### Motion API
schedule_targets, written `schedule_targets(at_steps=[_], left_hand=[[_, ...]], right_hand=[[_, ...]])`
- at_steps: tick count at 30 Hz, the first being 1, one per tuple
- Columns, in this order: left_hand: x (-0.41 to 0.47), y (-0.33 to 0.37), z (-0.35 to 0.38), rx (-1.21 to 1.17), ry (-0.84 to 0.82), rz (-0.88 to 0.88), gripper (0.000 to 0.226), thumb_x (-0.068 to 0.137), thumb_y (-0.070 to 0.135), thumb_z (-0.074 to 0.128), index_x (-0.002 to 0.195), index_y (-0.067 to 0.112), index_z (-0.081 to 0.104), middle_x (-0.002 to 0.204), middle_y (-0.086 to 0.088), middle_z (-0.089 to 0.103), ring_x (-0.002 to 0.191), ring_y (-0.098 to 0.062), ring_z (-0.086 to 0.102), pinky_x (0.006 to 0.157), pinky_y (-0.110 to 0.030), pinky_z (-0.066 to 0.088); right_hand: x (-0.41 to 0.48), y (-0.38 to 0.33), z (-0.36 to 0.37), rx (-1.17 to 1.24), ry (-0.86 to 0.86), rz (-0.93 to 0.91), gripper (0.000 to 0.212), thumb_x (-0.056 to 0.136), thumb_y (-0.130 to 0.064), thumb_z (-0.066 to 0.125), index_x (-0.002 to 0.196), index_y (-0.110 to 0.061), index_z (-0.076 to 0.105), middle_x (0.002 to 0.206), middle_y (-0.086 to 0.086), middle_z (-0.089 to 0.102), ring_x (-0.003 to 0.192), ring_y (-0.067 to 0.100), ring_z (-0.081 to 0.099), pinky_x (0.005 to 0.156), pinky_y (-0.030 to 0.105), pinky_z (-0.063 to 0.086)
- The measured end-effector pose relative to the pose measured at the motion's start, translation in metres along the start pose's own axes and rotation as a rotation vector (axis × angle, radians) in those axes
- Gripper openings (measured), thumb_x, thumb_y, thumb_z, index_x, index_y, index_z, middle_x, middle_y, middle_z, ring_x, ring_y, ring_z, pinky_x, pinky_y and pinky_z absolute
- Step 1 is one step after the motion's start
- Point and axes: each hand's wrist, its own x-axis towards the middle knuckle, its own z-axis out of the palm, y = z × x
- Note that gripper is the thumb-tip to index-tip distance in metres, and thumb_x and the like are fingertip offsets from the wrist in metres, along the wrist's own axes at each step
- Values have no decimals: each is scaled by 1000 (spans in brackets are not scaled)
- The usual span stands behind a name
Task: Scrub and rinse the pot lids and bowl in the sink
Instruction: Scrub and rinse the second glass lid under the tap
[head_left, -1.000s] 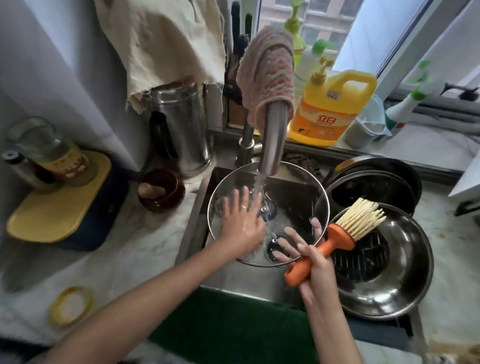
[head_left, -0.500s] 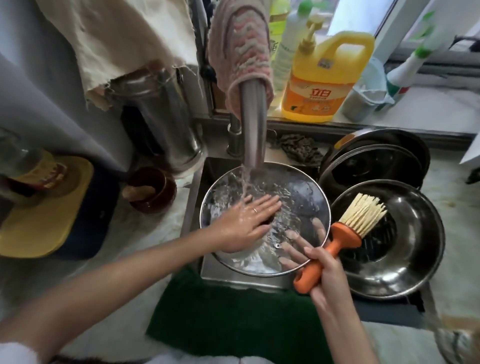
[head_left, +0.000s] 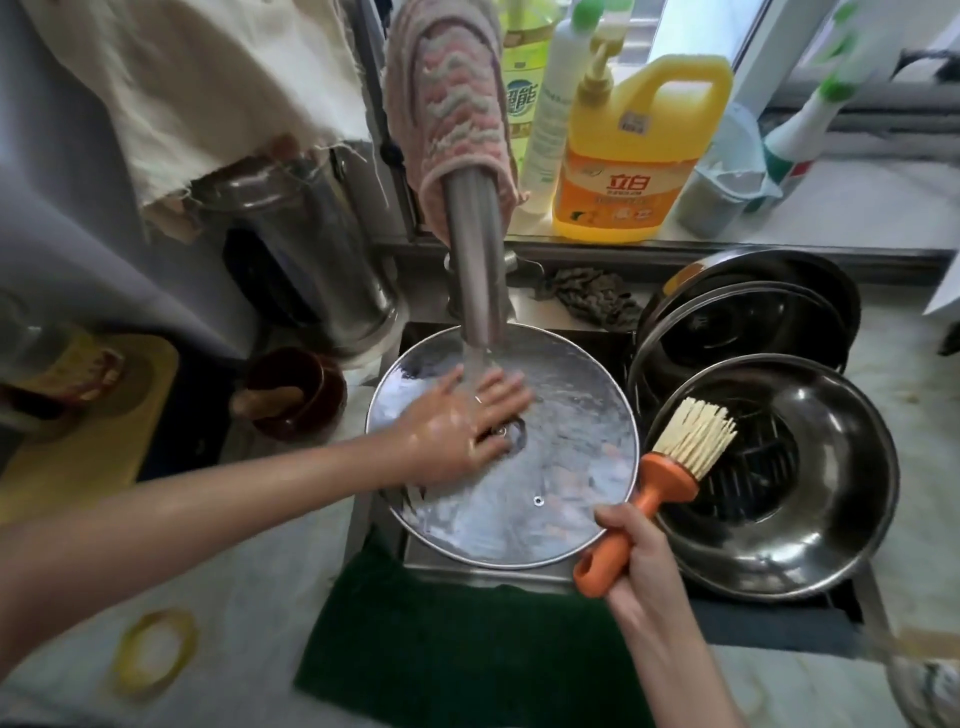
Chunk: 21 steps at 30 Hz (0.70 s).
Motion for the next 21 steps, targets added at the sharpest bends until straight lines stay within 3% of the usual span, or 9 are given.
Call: schedule_targets(at_steps=[3,5,8,10,12,14,16,18,21], left_hand=[[25,-28,-6,71,31,-233,71,88,53,7,152,23,3,160,0,4,148,-21,3,119,-48,6],[42,-16,0,33,50,-228,72,88,53,7,152,21,6,160,0,5,147,-26,6,117,-54,7],[42,23,11,8,31,2,63,94,47,12,152,24,2,160,-1,-3,147,-20,-3,118,-48,0],[19,35,10,-34,-22,217,56,100,42,18,151,30,-4,160,3,-9,146,-14,-10,118,-40,-10],[2,23,2,-58,13,341,55,102,40,25,151,32,3,160,7,-2,147,-10,-5,118,-36,-8],[4,1,3,-7,56,275,55,100,40,27,152,28,14,159,6,8,146,-9,2,116,-32,-8],[23,-9,3,42,103,77,61,96,43,18,152,19,16,159,-1,10,145,-14,1,112,-28,-13],[44,8,-1,45,97,-111,69,92,46,11,153,15,6,160,-7,1,146,-19,-6,115,-39,-12],[46,48,0,-44,31,-32,65,94,43,10,151,18,-7,158,-5,-15,145,-17,-15,118,-43,-11]], right_hand=[[1,8,5,29,37,40,74,67,4,52,140,-7,43,109,22,68,99,36,67,84,51,53],[0,12,11,32,31,53,77,65,1,60,140,-6,42,107,22,69,95,35,69,80,48,56],[4,13,15,32,45,50,68,70,6,49,137,-4,44,88,14,73,73,26,71,60,32,59],[6,13,14,38,44,42,71,67,6,49,137,-4,45,90,13,73,78,25,71,67,33,60],[6,15,13,36,45,57,70,66,6,49,136,-3,46,100,16,72,91,31,69,81,42,58],[3,17,13,32,50,82,70,68,5,50,138,-2,44,110,22,68,98,37,66,76,47,58],[3,18,10,42,18,87,68,73,6,47,139,-6,43,113,24,66,94,36,68,65,43,59],[3,17,11,36,-4,84,61,80,10,42,139,-7,43,104,21,70,84,32,71,64,43,60],[4,14,13,51,-3,51,51,86,13,37,131,-6,50,86,15,73,71,26,72,52,33,57]])
